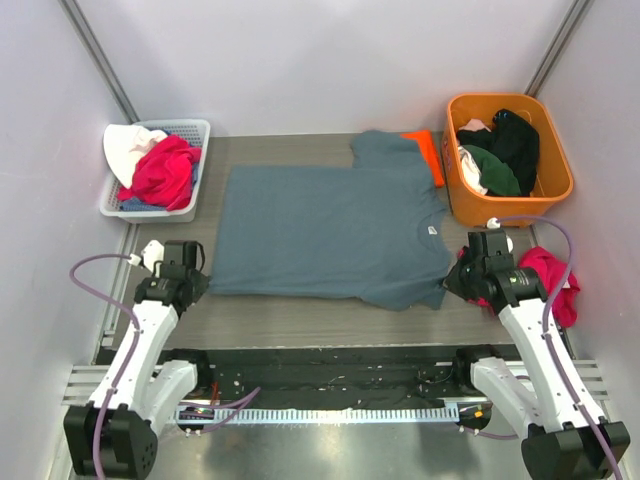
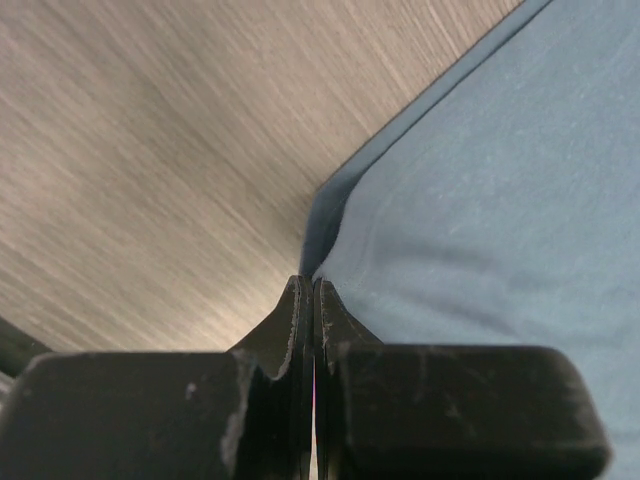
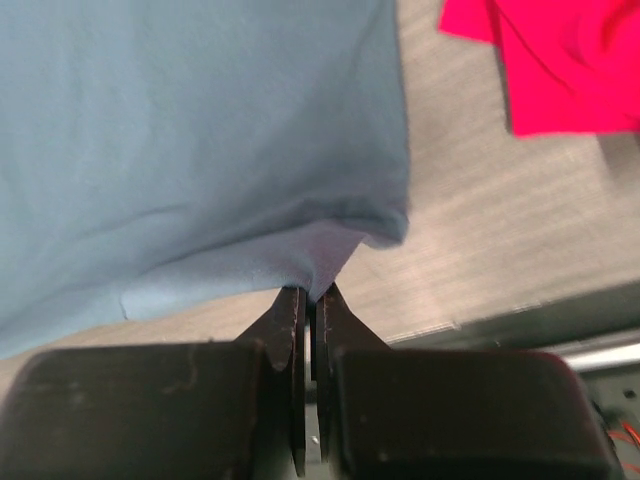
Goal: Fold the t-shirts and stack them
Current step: Fold the tshirt
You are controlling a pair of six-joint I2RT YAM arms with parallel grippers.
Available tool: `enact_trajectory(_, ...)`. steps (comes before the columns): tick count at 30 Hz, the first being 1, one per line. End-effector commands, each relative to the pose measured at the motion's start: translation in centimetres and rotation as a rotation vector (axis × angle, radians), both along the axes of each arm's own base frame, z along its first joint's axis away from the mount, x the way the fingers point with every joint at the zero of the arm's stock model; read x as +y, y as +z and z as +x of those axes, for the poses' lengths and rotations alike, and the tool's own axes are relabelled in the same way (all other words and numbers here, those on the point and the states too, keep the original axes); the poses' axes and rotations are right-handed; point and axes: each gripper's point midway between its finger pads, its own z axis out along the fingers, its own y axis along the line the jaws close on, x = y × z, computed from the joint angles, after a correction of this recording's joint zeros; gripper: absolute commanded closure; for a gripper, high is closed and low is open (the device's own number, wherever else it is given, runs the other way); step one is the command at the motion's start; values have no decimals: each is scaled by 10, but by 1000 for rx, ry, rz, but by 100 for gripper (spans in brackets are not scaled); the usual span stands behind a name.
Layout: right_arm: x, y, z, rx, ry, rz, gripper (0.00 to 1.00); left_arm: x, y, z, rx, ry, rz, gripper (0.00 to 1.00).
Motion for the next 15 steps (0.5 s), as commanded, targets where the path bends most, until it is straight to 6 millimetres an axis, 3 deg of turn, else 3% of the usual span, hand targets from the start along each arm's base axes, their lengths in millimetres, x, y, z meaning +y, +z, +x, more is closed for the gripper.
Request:
enact_trajectory(1,4,19,40,-134,-29,26,99,7,33,45,-132,2,49,100)
enact_trajectory(11,15,21,104,-217,7,39,99,-4,50,121,-217,-64,46,100)
enact_trajectory(15,16,23,129,-221,13,25,99,-7,44,144,-194,-84,51,100)
